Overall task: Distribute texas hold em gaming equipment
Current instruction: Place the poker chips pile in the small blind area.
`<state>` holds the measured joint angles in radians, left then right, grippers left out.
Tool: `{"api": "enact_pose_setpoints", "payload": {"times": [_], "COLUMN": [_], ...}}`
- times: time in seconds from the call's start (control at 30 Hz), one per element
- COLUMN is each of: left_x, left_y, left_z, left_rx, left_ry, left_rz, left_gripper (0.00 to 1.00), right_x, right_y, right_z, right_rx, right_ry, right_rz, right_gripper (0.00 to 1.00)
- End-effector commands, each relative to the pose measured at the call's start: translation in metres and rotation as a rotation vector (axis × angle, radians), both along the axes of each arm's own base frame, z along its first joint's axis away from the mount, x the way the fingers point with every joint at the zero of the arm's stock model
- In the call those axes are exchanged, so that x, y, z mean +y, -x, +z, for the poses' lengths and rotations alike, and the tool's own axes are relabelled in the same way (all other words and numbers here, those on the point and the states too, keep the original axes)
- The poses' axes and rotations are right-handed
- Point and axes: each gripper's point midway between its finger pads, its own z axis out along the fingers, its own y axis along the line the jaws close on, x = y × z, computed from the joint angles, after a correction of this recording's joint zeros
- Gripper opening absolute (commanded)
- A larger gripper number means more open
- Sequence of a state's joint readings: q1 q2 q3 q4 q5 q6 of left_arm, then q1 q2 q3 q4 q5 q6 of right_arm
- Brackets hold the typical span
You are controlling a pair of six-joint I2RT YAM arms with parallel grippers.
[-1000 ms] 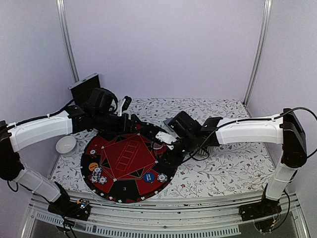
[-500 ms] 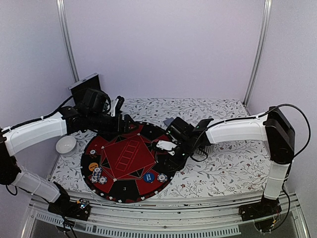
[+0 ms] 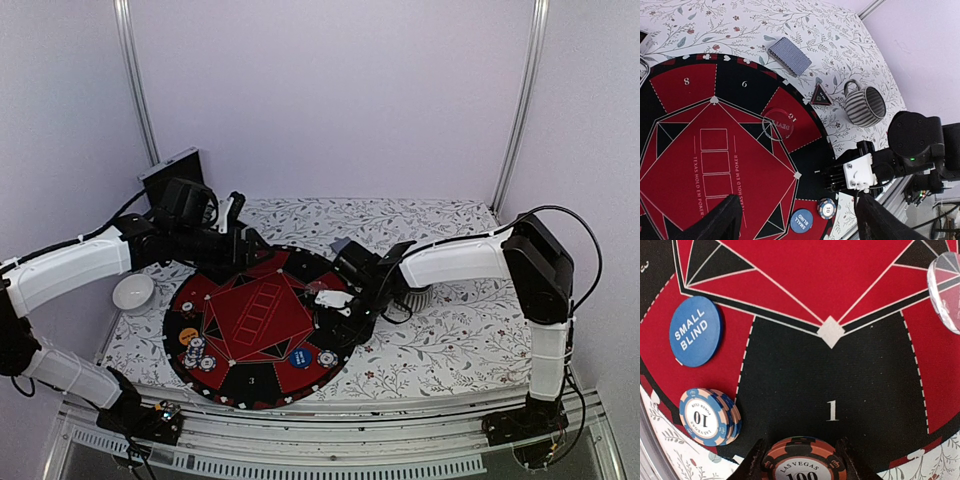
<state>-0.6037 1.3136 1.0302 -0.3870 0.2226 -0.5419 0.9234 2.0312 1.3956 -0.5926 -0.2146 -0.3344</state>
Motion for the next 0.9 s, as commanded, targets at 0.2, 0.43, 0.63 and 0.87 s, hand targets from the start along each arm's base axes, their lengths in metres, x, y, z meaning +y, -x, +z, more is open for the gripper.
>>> {"api": "enact_pose_setpoints", "payload": {"times": [0.2, 0.43, 0.63, 0.87], "left_x": [0.01, 0.014, 0.02, 0.026], "left_y": [0.0, -0.001, -0.003, -0.005], "left_z": [-0.003, 0.0, 0.003, 0.006], "left_rx": [-0.003, -0.011, -0.02, -0.024], "left_ry": [-0.02, -0.025, -0.024, -0.026], "left_rz": [0.008, 0.014, 0.029, 0.039], "left_gripper": [0.81, 0.81, 0.81, 0.81], "right_x": [0.0, 0.0, -0.003, -0.003], "right_y": [0.001, -0.001, 0.0, 0.0], "right_z": [-0.016, -0.023, -0.022, -0.017], "right_rx": [0.008, 0.004, 0.003, -0.004], "right_ry": [0.044, 0.059, 0.064, 0.057], "right_rz": [0.071, 0.072, 0.068, 0.069], "right_gripper": [0.17, 0.41, 0.53, 0.56]}}
